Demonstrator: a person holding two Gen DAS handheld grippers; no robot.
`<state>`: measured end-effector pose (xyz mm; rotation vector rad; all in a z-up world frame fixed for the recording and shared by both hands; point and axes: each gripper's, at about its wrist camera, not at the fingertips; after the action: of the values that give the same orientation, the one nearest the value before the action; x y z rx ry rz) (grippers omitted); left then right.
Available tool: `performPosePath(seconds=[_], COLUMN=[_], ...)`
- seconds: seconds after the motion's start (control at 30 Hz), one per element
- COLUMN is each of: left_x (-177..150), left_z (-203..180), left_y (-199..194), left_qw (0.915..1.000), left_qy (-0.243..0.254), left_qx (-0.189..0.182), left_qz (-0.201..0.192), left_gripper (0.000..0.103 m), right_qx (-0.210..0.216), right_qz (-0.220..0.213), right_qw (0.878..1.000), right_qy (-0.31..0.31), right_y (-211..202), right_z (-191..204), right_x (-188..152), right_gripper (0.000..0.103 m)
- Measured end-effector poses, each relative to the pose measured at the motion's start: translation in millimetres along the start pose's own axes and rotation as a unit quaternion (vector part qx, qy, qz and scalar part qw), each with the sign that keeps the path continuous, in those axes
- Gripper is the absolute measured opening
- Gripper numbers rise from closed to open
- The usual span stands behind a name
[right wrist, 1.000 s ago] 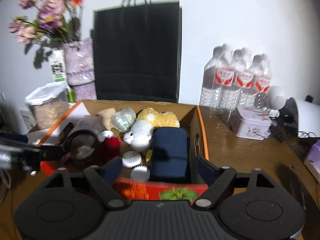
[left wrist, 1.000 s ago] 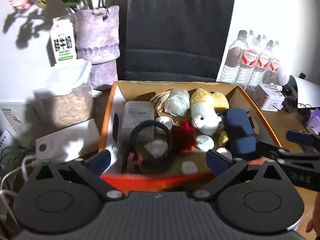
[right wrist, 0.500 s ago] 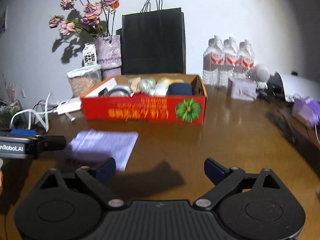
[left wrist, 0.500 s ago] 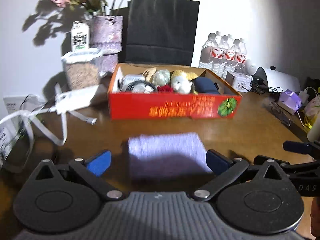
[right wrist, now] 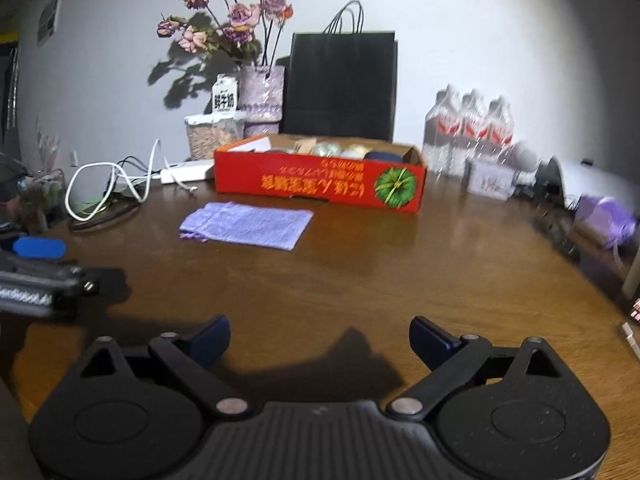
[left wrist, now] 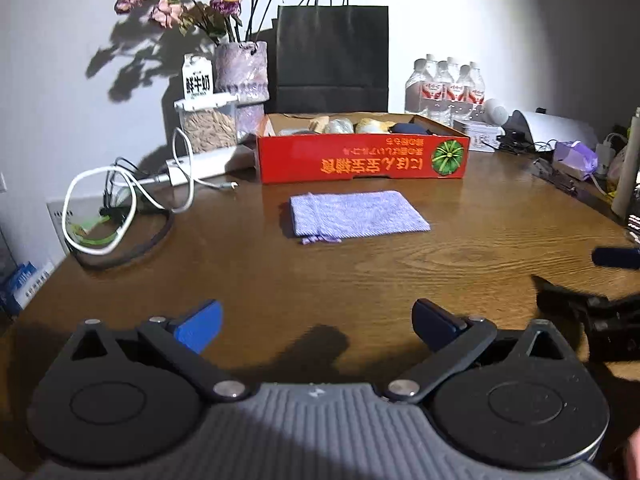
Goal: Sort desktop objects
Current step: 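Move both open grippers back over the lavender cloth bag, then grasp the lavender cloth bag with both grippers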
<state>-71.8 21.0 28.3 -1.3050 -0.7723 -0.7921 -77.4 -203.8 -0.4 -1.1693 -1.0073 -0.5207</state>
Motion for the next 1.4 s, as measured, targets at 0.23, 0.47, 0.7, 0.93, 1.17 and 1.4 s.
performPosePath(seconds=[0.23,0.47,0.7,0.93,1.17,1.4], left_x=[11.8,46.9,68.4,76.0,79.2,78.7], left_z=[7.5,16.6,14.8,8.6,6.4,-12.3], left_y=[25.5,84.7,143.3,163.7,163.8,119.7], left_qw=[0.9997,0.9992,0.9966,0.9959,0.9950,0.9965], left_qy=[-0.015,-0.023,-0.025,-0.019,-0.035,-0.021], left_qx=[-0.011,-0.022,-0.048,-0.060,-0.064,-0.073], left_qz=[0.017,0.025,0.061,0.065,0.068,0.035], left_gripper=[0.103,0.090,0.070,0.033,0.015,0.007], right_qx=[0.010,0.034,0.042,0.055,0.076,0.062], right_qz=[0.004,0.015,0.069,0.085,0.076,0.051], right_qw=[1.000,0.999,0.997,0.995,0.994,0.996], right_qy=[0.009,0.016,-0.001,-0.002,0.001,0.041], right_y=[16.1,70.8,142.8,186.4,190.3,148.8], right_z=[-3.7,-15.5,-15.9,-11.5,-7.5,-13.2], right_x=[15.9,53.8,84.1,97.1,101.1,90.8], right_gripper=[0.096,0.092,0.082,0.063,0.006,0.004])
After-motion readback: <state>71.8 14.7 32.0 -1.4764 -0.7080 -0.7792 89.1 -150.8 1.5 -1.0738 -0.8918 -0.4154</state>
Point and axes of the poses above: each gripper's, at about its wrist camera, not at the fingertips, and y roughly the way its jaws point, z to its left, x to its top, and after that the axes turned 7 degrees about x, right-handed
